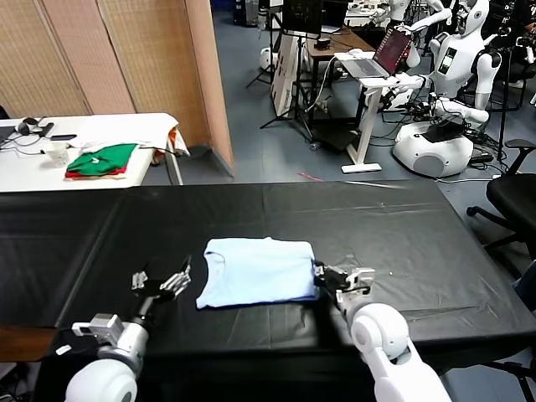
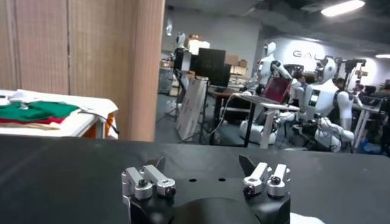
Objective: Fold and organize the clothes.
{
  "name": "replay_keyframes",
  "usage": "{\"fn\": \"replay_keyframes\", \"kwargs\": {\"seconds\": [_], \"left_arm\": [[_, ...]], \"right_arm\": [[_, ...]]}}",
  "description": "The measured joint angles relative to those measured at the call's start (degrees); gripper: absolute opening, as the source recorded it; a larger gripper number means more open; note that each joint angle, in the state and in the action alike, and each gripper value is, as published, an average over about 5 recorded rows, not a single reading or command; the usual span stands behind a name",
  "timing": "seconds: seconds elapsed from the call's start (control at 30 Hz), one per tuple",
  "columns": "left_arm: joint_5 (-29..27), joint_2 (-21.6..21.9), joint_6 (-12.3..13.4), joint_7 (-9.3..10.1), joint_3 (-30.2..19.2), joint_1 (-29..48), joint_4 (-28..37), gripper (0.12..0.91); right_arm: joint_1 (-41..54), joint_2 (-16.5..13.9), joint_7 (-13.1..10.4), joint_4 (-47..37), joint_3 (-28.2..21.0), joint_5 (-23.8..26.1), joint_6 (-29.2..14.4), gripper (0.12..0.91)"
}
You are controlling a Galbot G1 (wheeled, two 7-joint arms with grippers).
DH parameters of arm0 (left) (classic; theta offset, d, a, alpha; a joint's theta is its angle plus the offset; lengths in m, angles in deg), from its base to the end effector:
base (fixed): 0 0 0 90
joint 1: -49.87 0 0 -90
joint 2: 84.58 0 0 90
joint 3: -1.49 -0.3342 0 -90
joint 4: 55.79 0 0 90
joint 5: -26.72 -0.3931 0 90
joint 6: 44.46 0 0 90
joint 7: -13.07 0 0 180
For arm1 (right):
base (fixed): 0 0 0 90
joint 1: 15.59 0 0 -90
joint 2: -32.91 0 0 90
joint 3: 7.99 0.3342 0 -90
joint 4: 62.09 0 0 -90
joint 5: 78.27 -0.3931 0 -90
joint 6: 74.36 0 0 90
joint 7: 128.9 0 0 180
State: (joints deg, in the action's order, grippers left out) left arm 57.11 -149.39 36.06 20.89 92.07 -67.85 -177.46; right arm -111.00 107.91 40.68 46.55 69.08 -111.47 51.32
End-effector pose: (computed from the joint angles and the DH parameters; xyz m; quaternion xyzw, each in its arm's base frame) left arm 0.2430 0.0575 -0.2567 -0.0470 -0.9941 0.0559 0.0796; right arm 0.3404 0.0265 -0.2563 0.1204 -0.9544 -0.1008 0.2539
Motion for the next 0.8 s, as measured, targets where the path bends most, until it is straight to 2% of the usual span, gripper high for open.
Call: {"fn": "replay_keyframes", "kwargs": {"seconds": [0.07,0.13,0.33,0.47,0.63,0.8], "left_arm": [[0.00,-0.02,0.09,0.03,-0.01,0.07,0.09,0.907],[-0.08,0.12,0.23,0.08,-0.03,0.09,0.13,0.907],[-0.29,1.22,0.83,0.20,-0.33,-0.09,0.13,0.907],[0.99,1.89,0.95,0.77,-0.47,-0.71,-0.28,0.907],[1.05,2.92,-1.50,3.04,-0.46,-2.41,-2.11,0.907],[0.26,4.08,-1.49,3.24,-0.02,-5.25,-3.44,0.907]], "right_arm": [[-0.36,-0.61,0.54,0.81,0.61,0.08,0.86,0.177],[-0.98,-1.06,0.64,1.92,1.11,0.34,1.30,0.262],[-3.36,-1.90,-0.41,5.66,2.71,1.93,1.14,0.676],[-5.78,-2.03,-0.42,8.49,4.05,5.23,-1.07,0.865],[-11.10,-2.11,0.43,12.82,5.52,10.71,-7.04,0.905],[-20.16,-1.51,1.25,18.26,6.90,17.24,-14.93,0.907]]}}
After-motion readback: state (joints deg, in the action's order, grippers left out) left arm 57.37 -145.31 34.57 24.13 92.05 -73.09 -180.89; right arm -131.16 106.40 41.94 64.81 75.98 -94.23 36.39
